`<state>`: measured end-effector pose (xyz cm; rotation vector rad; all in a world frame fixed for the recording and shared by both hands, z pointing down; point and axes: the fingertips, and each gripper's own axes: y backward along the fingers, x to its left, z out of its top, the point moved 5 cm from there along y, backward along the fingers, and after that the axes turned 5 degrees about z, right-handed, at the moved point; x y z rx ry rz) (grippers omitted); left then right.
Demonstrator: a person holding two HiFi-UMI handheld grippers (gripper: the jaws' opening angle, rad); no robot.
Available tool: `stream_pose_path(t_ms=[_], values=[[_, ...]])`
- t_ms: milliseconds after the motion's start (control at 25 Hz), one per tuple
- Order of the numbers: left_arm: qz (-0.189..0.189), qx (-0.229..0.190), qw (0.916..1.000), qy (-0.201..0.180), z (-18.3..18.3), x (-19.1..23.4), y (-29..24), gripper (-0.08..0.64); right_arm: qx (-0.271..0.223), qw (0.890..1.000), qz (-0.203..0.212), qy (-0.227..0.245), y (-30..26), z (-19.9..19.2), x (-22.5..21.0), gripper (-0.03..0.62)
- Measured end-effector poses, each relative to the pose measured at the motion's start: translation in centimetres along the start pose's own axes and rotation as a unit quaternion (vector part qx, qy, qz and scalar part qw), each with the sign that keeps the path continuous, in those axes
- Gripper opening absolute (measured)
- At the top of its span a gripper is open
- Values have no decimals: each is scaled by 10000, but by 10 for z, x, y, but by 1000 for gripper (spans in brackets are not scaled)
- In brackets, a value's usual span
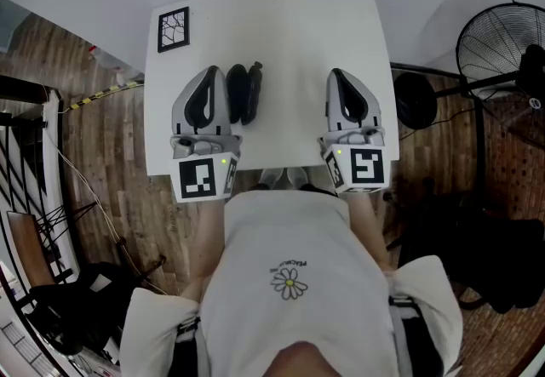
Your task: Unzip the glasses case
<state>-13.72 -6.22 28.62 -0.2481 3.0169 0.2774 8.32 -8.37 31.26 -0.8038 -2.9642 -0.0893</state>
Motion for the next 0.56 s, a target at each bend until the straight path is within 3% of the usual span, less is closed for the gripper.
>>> stream_pose_path(t_ms=[560], values=[[55,39,10000,8,-2,2,-1,12,174,9998,-20,46,0,-7,-5,8]])
